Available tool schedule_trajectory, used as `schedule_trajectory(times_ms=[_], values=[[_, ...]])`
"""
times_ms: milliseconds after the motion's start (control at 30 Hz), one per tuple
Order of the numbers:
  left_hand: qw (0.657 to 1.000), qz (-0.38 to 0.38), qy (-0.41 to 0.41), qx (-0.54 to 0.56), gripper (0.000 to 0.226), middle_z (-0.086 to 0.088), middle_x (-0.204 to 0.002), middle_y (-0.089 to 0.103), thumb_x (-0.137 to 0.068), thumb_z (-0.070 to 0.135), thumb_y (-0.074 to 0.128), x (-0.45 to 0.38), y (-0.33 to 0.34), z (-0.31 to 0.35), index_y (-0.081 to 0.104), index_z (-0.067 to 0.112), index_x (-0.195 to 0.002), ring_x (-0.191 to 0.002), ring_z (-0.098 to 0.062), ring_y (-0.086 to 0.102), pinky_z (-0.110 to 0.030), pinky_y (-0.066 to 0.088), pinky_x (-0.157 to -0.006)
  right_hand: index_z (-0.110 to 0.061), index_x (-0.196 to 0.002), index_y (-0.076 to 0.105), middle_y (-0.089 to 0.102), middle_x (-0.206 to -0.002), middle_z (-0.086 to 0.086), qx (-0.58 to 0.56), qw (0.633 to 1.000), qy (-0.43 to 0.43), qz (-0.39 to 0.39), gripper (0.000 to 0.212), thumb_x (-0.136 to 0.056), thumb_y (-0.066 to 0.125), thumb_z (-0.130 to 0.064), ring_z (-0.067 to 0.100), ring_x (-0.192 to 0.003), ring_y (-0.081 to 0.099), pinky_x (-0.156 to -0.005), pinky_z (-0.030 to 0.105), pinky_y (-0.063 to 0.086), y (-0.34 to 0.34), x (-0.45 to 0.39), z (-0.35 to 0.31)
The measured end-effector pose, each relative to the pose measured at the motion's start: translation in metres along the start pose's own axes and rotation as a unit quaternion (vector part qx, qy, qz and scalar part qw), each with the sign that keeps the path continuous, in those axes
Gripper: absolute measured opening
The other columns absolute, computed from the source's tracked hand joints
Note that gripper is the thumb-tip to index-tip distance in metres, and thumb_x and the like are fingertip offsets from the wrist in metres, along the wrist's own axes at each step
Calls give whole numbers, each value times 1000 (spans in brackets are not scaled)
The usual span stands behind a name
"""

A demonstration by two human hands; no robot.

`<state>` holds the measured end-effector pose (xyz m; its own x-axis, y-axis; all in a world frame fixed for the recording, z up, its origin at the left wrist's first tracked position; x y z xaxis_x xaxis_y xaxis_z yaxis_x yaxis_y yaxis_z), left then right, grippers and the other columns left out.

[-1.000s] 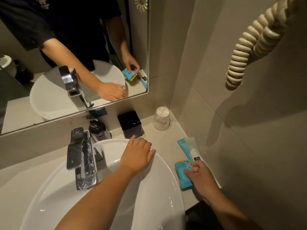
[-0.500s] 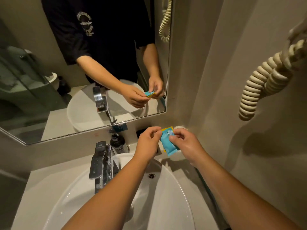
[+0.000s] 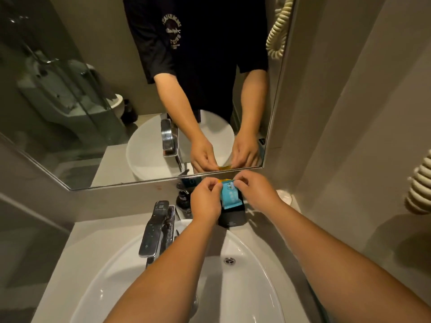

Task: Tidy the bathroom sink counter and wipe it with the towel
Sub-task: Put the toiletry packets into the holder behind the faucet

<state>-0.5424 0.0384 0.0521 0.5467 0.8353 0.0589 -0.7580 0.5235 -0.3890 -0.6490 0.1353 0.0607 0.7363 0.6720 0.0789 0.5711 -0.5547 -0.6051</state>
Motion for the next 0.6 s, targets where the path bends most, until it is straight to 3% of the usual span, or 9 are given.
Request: schedule_trajectory(times_ms=[133,267,333,600], values=[[998,25,-32,-51,8,2,-82,67,-91,24,59,-9,9,-11,64,22,-85,-74,-12,60,-21,41,-58,-19,-95,70,69,-100,6,51,998,6,31,17,-91,55,-25,20,-86,61,-71,31,49,16,-12,7],[985,0,-67,-156,13,-11,-101,63,-91,26,57,-20,18,-26,67,18,-87,-87,-28,61,-39,51,-80,-19,-96,74,61,-105,13,120,990,42,65,20,-91,57,-28,29,-96,59,-85,40,52,33,-17,20],[973,-16,-88,-212,16,-11,-107,58,-91,28,56,-23,22,-30,68,18,-89,-89,-28,60,-44,50,-86,-20,-98,74,58,-106,12,142,986,71,58,21,-91,58,-30,29,-98,58,-85,37,52,41,-17,28],[908,-60,-3,-414,17,-13,-106,54,-91,22,55,-27,33,-27,63,13,-104,-89,-33,61,-40,50,-69,-22,-105,72,61,-107,12,249,963,81,59,23,-90,56,-28,30,-100,59,-81,37,49,49,-22,26]])
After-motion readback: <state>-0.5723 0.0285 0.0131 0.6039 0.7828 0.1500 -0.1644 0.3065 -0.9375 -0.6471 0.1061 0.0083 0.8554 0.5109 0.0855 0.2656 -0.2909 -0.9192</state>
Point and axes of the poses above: each hand's wrist, its own x-axis away from the middle knuckle, its own y-axis out of the palm, z = x × y, the point moved 1 cm from there along -x, towards the middle knuckle
